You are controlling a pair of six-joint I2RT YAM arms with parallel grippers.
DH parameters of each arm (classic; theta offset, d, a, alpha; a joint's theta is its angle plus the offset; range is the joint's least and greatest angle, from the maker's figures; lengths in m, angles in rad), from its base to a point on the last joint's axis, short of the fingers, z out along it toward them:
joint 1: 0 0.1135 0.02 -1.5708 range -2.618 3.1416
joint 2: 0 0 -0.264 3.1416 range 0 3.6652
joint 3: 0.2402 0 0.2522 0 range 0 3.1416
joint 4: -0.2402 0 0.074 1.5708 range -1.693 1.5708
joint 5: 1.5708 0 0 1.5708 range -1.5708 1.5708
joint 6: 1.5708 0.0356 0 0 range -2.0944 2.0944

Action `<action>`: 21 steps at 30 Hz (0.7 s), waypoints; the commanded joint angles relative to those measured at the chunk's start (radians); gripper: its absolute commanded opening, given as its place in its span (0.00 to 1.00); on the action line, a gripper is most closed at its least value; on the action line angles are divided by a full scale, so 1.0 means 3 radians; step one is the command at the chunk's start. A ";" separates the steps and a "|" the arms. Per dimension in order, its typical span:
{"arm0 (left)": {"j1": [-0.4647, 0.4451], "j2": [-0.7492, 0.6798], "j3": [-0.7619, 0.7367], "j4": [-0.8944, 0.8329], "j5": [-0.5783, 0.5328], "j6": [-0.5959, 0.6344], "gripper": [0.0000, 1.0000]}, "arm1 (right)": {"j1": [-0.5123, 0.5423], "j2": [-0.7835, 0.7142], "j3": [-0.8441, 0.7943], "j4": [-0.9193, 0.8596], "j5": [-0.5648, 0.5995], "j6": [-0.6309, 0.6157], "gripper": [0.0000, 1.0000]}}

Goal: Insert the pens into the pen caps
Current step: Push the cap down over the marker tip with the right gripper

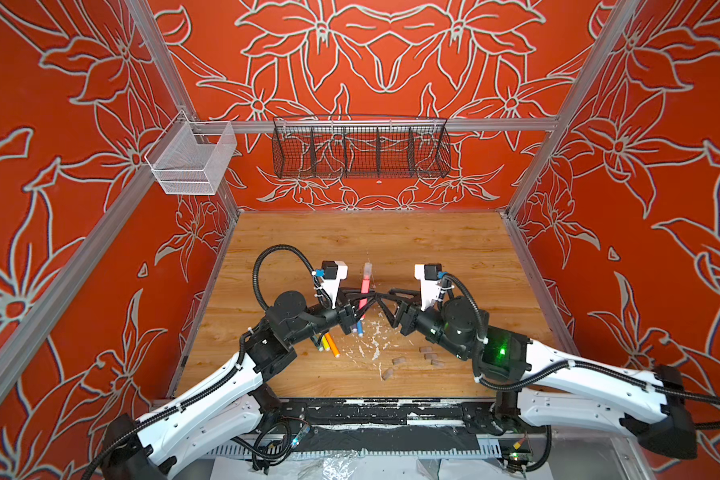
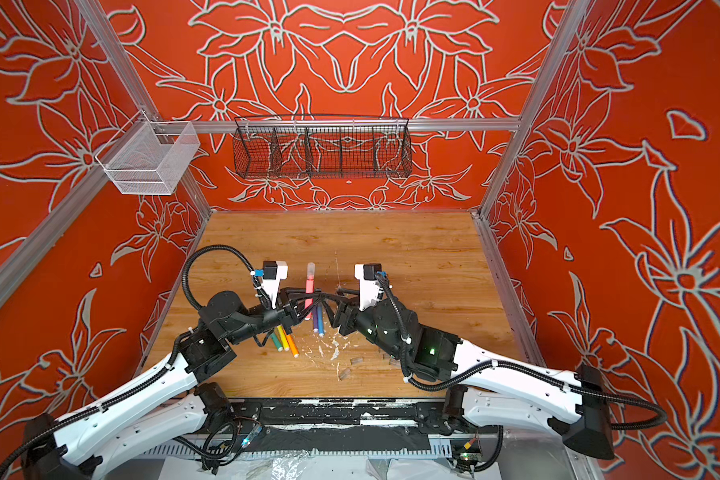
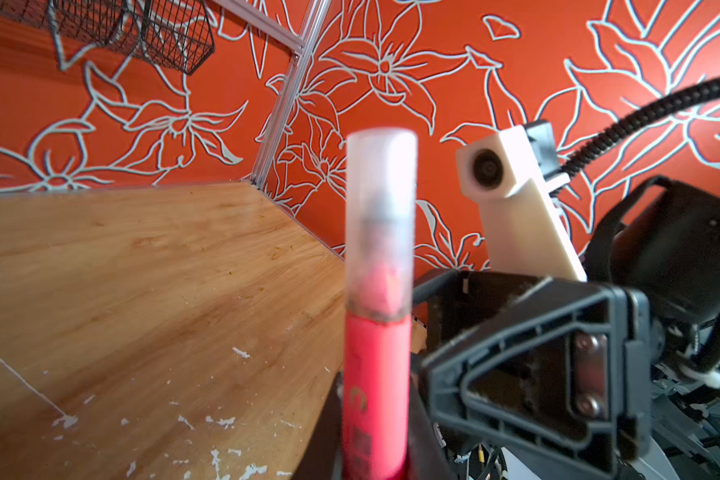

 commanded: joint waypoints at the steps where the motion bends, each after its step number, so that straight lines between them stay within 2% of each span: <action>1: -0.0012 -0.0040 -0.0063 0.0034 0.0077 0.0238 0.00 | -0.0081 0.0073 0.0367 -0.0320 -0.0219 -0.0116 0.62; 4: -0.0040 -0.0048 -0.0075 -0.0032 0.0042 0.0322 0.00 | -0.0114 0.0218 0.0575 -0.0267 -0.0375 -0.0197 0.65; 8: -0.0041 -0.0028 -0.0115 -0.0051 0.0003 0.0390 0.00 | -0.0139 0.0278 0.0705 -0.0231 -0.0337 -0.0229 0.67; 12: -0.0046 -0.0027 -0.0115 -0.0071 0.0034 0.0442 0.00 | -0.0243 0.0500 0.0905 -0.0342 -0.0434 -0.0122 0.61; 18: -0.0047 -0.0032 -0.0121 -0.0083 0.0039 0.0472 0.00 | -0.0293 0.0884 0.1152 -0.0354 -0.0657 -0.0070 0.38; 19: -0.0051 -0.0032 -0.0119 -0.0097 0.0034 0.0478 0.00 | -0.0294 0.0924 0.1171 -0.0349 -0.0680 -0.0078 0.32; 21: -0.0048 -0.0050 -0.0127 -0.0109 -0.0017 0.0476 0.00 | -0.0294 0.0990 0.1200 -0.0366 -0.0715 -0.0070 0.12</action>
